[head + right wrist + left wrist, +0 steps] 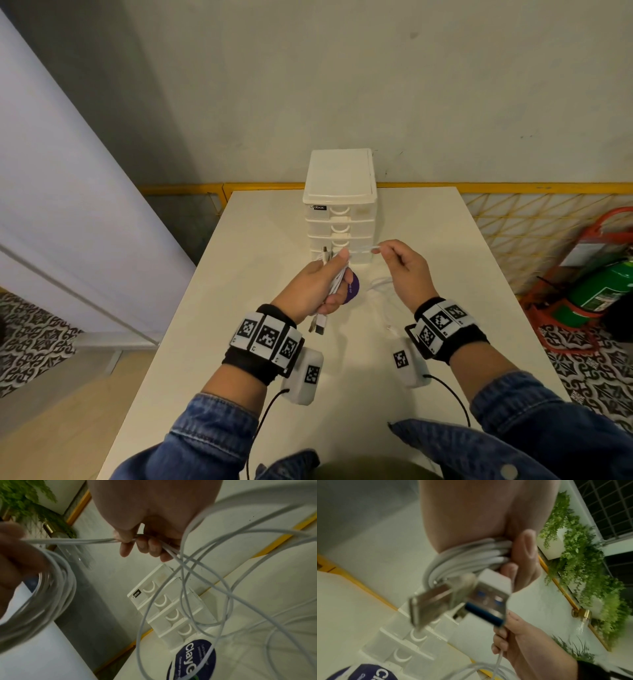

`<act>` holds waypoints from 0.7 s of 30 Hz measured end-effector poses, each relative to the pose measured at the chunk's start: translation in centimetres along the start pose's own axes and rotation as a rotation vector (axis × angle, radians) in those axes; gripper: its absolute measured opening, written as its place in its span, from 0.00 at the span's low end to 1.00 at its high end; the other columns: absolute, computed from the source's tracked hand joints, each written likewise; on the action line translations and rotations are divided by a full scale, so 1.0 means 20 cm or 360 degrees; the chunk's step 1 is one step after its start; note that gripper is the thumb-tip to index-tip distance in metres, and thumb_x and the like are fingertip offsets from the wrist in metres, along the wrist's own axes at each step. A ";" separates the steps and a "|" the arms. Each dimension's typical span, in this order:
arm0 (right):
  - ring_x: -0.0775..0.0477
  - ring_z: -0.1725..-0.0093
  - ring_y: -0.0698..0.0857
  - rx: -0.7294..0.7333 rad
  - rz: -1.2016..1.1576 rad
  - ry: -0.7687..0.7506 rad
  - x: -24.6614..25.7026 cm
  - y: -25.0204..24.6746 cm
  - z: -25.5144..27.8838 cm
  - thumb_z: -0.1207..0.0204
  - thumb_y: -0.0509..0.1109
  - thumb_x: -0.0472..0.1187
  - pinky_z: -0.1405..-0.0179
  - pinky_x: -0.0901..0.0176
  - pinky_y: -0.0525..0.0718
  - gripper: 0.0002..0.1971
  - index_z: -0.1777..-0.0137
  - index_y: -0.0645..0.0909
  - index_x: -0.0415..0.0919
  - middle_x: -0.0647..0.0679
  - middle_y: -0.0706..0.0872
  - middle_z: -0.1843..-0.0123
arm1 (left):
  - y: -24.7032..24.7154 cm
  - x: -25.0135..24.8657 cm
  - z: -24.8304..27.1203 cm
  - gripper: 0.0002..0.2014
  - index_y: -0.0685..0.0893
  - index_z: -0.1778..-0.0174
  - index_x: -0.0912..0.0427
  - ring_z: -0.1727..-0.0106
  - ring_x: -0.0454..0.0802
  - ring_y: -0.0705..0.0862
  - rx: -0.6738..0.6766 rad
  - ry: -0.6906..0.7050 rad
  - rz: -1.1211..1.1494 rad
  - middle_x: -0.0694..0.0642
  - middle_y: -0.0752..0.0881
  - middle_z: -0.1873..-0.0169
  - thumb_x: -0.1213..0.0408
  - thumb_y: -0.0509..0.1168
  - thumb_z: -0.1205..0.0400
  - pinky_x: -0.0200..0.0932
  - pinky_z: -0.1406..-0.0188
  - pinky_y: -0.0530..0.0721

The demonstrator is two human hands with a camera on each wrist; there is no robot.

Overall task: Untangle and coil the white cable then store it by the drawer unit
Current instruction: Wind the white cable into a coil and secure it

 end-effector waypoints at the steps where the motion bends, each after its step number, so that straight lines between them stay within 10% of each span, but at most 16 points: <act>1: 0.72 0.57 0.80 0.0022 0.0002 -0.0016 -0.01 0.01 0.00 0.19 0.61 0.37 0.52 0.81 0.73 0.09 0.52 0.84 0.42 0.60 0.85 0.56 | 0.00 -0.01 0.00 0.23 0.75 0.61 0.61 0.86 0.46 0.62 0.0008 0.0009 0.0008 0.50 0.67 0.86 0.44 0.49 0.15 0.37 0.82 0.59; 8: 0.64 0.72 0.75 0.0326 0.0022 0.0049 0.00 0.17 0.08 0.17 0.57 0.38 0.65 0.70 0.72 0.11 0.59 0.78 0.43 0.56 0.77 0.70 | 0.05 -0.08 0.01 0.19 0.75 0.67 0.58 0.86 0.46 0.59 0.0161 0.0177 0.0270 0.51 0.65 0.86 0.47 0.55 0.18 0.43 0.81 0.54; 14: 0.33 0.54 0.84 0.0645 0.0206 0.0198 -0.04 0.32 0.20 0.15 0.53 0.42 0.47 0.43 0.80 0.14 0.47 0.76 0.33 0.30 0.86 0.54 | 0.06 -0.15 0.04 0.25 0.70 0.80 0.54 0.87 0.43 0.59 0.0223 0.0377 0.0501 0.47 0.65 0.88 0.59 0.55 0.14 0.39 0.82 0.56; 21: 0.52 0.64 0.81 0.0887 0.0370 0.0253 -0.11 0.38 0.28 0.17 0.54 0.38 0.54 0.62 0.77 0.11 0.52 0.76 0.32 0.53 0.82 0.67 | 0.01 -0.22 0.01 0.21 0.71 0.70 0.56 0.91 0.39 0.63 0.0263 0.0500 0.1127 0.45 0.67 0.89 0.50 0.48 0.14 0.33 0.88 0.60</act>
Point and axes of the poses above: each hand's wrist, its own z-axis away from the middle knuckle, its own y-axis out of the palm, x = y × z, the point moved 5 cm from there along -z, towards the middle knuckle
